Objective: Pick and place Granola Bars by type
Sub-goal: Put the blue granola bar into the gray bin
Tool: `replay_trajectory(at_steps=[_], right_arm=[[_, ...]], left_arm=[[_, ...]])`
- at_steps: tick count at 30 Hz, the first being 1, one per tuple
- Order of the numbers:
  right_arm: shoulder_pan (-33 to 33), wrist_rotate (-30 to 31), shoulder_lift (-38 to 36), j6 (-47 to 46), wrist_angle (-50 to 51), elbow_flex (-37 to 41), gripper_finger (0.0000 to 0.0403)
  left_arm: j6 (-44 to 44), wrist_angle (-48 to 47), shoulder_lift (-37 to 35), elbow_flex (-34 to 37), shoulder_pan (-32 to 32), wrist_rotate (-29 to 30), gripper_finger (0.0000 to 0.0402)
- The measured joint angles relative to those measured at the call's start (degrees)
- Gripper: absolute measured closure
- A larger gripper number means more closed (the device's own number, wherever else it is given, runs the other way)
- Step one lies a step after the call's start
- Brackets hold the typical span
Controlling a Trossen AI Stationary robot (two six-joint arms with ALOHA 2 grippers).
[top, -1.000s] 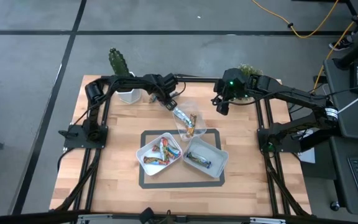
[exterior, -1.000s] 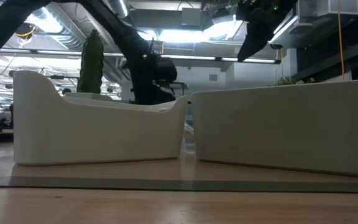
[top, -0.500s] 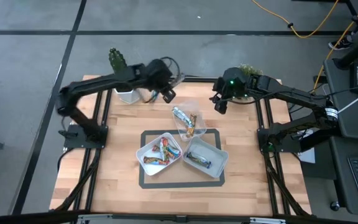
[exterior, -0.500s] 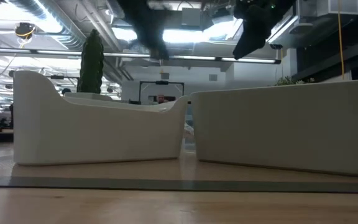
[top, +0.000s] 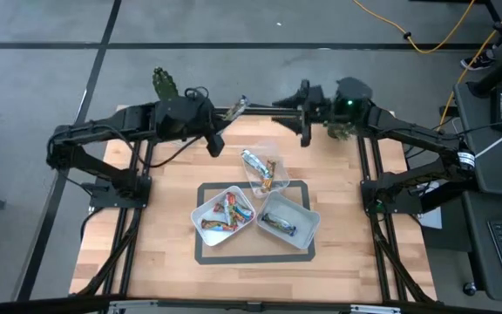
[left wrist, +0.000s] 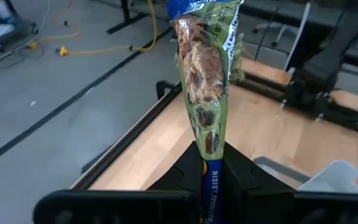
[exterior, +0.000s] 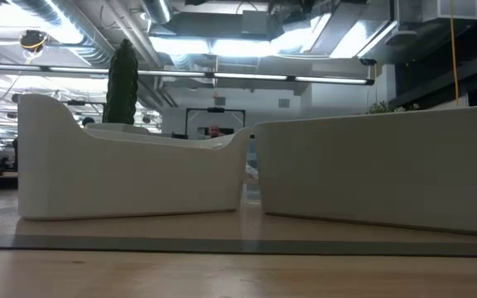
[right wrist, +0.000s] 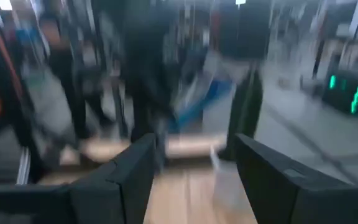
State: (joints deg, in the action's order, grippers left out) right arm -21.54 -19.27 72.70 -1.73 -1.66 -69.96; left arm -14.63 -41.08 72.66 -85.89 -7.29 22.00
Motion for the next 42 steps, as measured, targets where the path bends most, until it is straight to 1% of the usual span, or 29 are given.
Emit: replay_trajectory(at_steps=[1, 3, 7, 9, 15, 19, 25, 32, 38, 42], right_arm=[[-0.04, 0.00, 0.15, -1.64, -2.79, -0.04, 0.0184], [-0.44, 0.04, 0.27, -4.02, -5.36, -0.04, 0.0184], [-0.59, 0.07, 0.29, -4.10, -5.89, -0.03, 0.0179], [-0.59, 0.07, 0.29, -4.04, -5.91, 0.01, 0.0167], [-0.53, -0.09, 1.27, -4.12, -7.17, 0.14, 0.0112], [-0.13, -0.07, 2.69, -5.36, -10.46, 0.12, 0.0099], [-0.15, -2.77, 4.82, -8.32, -13.69, 0.13, 0.0111], [-0.15, -4.85, 4.97, -8.48, -14.04, 0.12, 0.0140], [-0.13, -6.35, 4.97, -8.53, -13.81, 0.12, 0.0172], [-0.11, -6.36, 4.97, -8.53, -13.85, 0.12, 0.0192]], left_arm=[[0.24, 0.90, 0.06, 0.00, 0.44, 0.04, 0.0386], [0.96, 3.28, 0.46, 0.00, 1.33, 0.19, 0.0384], [3.60, 8.44, 0.84, -0.01, 2.58, 0.08, 0.0382], [4.63, 9.71, 0.95, 0.00, 2.89, -0.01, 0.0384], [5.88, 12.51, 2.24, 0.04, 2.74, 0.04, 0.0386], [6.47, 14.60, 4.07, 0.02, 2.63, -0.65, 0.0385], [6.47, 17.30, 6.31, 0.02, 2.20, -2.16, 0.0385], [6.47, 18.96, 6.92, 0.05, 1.63, -2.20, 0.0385], [6.45, 22.22, 8.50, 0.04, 0.05, -6.68, 0.0385], [6.38, 23.56, 9.27, -0.05, -0.11, -7.08, 0.0385]])
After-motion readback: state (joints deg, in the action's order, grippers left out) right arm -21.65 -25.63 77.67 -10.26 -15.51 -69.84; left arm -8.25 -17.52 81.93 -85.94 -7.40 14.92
